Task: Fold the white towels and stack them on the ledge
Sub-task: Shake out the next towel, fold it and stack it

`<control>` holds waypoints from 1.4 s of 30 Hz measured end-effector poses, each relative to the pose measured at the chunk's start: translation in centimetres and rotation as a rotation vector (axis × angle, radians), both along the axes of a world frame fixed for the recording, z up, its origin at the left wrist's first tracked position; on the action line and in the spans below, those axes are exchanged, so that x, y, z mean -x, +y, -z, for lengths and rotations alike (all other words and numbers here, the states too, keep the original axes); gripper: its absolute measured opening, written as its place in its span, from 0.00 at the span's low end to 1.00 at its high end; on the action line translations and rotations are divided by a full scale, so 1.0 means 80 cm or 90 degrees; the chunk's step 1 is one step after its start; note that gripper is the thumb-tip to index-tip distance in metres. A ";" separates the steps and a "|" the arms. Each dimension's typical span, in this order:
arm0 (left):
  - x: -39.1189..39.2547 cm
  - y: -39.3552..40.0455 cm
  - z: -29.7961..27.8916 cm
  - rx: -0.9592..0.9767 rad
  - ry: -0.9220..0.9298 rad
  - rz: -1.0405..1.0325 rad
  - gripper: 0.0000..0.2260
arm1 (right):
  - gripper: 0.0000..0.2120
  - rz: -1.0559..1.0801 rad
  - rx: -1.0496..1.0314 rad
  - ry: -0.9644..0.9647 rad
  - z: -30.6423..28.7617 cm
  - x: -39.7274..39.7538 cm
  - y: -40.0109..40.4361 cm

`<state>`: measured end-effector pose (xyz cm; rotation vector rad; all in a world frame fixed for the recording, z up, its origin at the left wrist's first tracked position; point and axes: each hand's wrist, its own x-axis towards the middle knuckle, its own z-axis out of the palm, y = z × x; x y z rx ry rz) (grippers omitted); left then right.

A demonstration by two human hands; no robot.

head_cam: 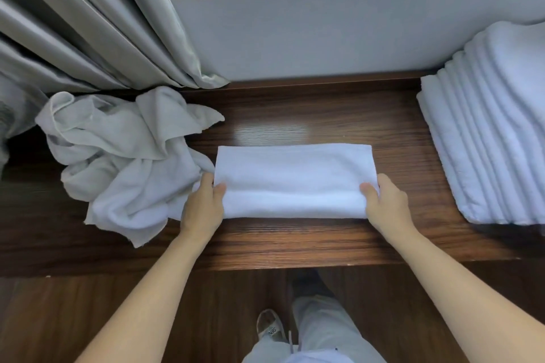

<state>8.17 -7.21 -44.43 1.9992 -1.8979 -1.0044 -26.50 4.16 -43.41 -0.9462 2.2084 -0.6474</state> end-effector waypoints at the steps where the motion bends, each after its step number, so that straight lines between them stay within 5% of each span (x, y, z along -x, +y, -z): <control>1: 0.001 0.002 0.001 0.017 0.004 0.001 0.07 | 0.12 0.006 0.006 0.002 0.000 -0.003 0.001; 8: 0.014 0.025 -0.007 0.041 0.211 -0.121 0.07 | 0.13 0.028 0.076 -0.026 -0.012 -0.015 0.003; 14: 0.032 0.029 0.003 0.089 0.209 -0.171 0.10 | 0.16 0.063 0.102 -0.004 -0.007 -0.025 0.001; 24: 0.039 0.016 0.007 0.123 -0.069 -0.111 0.13 | 0.12 -0.004 -0.036 0.200 0.009 -0.022 0.002; 27: 0.047 0.019 0.005 0.247 -0.189 -0.019 0.18 | 0.16 0.005 0.020 0.307 0.002 -0.025 -0.006; 30: 0.072 0.014 -0.004 0.383 -0.187 0.279 0.21 | 0.21 -0.186 0.179 0.395 -0.008 -0.038 -0.033; 33: 0.096 -0.001 0.003 0.276 -0.232 0.481 0.28 | 0.28 -0.455 0.132 0.388 0.006 -0.055 -0.065; 36: 0.094 -0.018 0.024 0.145 -0.261 0.473 0.38 | 0.35 -0.556 -0.018 0.404 0.034 -0.046 -0.067; 42: 0.080 -0.035 0.025 0.121 -0.293 0.439 0.51 | 0.37 -0.423 -0.109 0.444 0.042 -0.014 -0.064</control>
